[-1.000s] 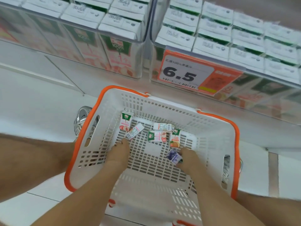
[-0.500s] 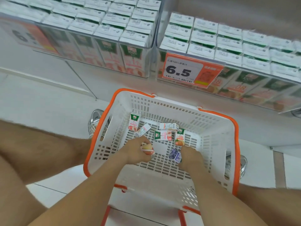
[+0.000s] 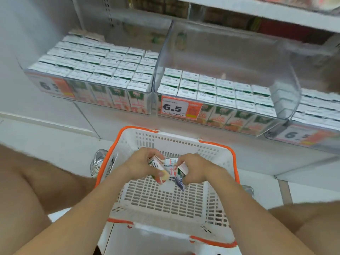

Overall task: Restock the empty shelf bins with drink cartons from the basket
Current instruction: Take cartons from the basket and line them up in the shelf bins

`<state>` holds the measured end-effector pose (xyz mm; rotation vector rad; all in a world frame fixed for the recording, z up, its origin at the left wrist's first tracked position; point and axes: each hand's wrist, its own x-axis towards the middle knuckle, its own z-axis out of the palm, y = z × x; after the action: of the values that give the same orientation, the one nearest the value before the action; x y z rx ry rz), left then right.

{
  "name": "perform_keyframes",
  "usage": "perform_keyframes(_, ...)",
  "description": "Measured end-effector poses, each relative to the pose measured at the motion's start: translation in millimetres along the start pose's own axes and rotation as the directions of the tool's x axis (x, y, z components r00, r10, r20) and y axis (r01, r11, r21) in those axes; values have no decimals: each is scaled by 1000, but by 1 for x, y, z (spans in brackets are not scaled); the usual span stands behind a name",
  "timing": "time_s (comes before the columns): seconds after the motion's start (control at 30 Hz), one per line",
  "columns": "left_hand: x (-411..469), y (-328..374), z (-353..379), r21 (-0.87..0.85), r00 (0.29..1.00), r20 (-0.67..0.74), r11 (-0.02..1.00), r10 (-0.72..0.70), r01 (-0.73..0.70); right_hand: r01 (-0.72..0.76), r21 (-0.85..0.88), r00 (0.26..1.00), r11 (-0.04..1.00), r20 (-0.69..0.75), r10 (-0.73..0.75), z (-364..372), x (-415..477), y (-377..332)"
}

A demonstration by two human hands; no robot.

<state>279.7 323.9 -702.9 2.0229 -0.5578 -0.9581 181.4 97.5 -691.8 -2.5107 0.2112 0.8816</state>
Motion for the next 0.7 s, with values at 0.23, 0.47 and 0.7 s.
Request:
perform_keyframes(0.23, -39, 91, -12, -204, 996, -22, 975, 85, -88, 57, -135, 998, 989, -25, -61, -82, -77, -33)
perform_keyframes(0.47, -63, 166, -7, -492, 972, 29, 849, 234, -190, 54, -179, 963, 982, -249, -98, -146, -161, -32)
perform_keyframes(0.7, -64, 244, -32, -395, 926, -177, 838, 333, -377, 109, -35, 777, 993, -620, -107, -192, -203, -25)
